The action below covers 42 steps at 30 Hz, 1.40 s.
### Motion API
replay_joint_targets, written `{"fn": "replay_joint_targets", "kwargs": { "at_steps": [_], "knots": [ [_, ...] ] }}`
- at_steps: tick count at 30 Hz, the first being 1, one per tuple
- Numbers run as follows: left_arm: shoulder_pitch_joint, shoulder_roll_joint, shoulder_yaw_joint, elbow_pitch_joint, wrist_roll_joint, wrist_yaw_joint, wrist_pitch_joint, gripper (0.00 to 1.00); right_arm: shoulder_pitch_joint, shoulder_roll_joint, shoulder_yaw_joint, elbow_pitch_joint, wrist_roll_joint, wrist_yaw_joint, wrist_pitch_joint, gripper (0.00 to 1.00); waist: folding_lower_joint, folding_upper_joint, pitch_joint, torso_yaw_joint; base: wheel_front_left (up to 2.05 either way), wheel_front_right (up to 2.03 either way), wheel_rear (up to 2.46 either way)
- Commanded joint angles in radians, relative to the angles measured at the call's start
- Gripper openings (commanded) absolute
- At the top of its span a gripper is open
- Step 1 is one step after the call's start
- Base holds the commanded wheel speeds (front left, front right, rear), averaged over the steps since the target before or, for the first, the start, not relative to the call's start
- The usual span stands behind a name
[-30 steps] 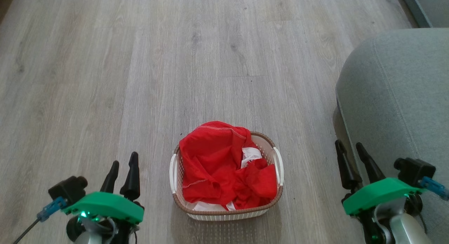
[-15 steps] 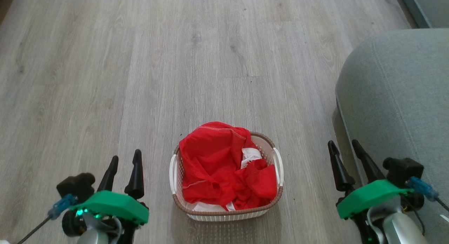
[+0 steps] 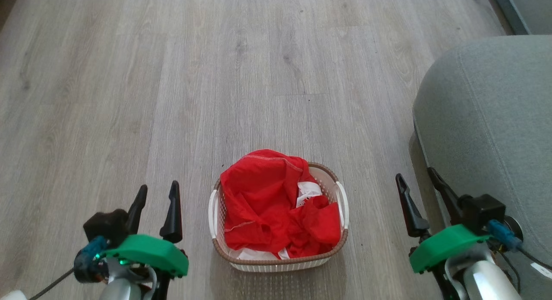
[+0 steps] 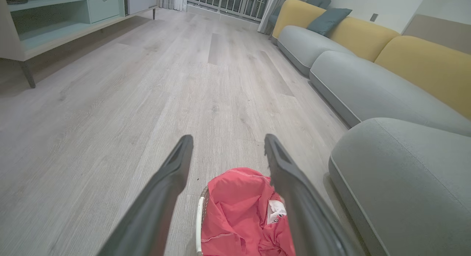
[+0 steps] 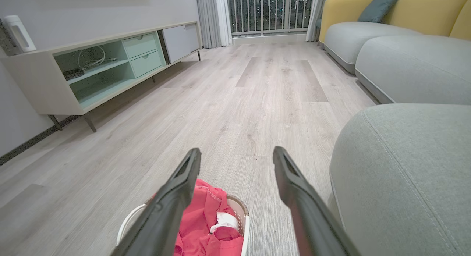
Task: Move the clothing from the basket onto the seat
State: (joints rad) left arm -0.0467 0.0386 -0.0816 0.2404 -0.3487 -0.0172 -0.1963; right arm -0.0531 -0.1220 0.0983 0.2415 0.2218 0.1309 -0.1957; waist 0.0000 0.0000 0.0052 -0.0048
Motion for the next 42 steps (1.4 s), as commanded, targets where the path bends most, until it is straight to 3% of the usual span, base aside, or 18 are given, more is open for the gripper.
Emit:
{"fn": "replay_joint_targets", "kwargs": {
  "at_steps": [1, 17, 33, 38, 42],
  "knots": [
    [-0.058, 0.01, 0.02, -0.041, 0.032, 0.004, -0.017, 1.0, -0.057, -0.016, 0.024, -0.04, -0.034, 0.0, -0.017, 1.0, 0.0, 0.0, 0.0, 0.0, 0.0, 0.0, 0.0],
    [-0.065, 0.012, 0.011, -0.044, 0.209, 0.014, -0.064, 1.0, -0.058, -0.008, 0.03, -0.022, -0.163, 0.0, -0.065, 1.0, 0.0, 0.0, 0.002, -0.003, 0.0, 0.0, 0.0],
    [-0.069, 0.012, 0.022, -0.043, 0.212, 0.011, -0.066, 1.0, -0.058, -0.002, 0.02, -0.008, -0.15, 0.0, -0.066, 1.0, 0.0, 0.0, 0.01, -0.007, 0.0, 0.0, 0.0],
    [-0.08, 0.012, 0.017, -0.051, 0.21, 0.011, -0.066, 1.0, -0.064, 0.002, 0.008, -0.021, -0.154, 0.0, -0.066, 1.0, 0.0, 0.0, 0.05, -0.008, 0.0, 0.0, 0.0],
    [-0.125, 0.012, 0.009, -0.064, 0.207, 0.017, -0.066, 1.0, -0.104, 0.003, -0.004, -0.037, -0.157, 0.0, -0.066, 1.0, 0.0, 0.0, 0.154, -0.014, 0.0, 0.0, 0.0]
  ]
}}
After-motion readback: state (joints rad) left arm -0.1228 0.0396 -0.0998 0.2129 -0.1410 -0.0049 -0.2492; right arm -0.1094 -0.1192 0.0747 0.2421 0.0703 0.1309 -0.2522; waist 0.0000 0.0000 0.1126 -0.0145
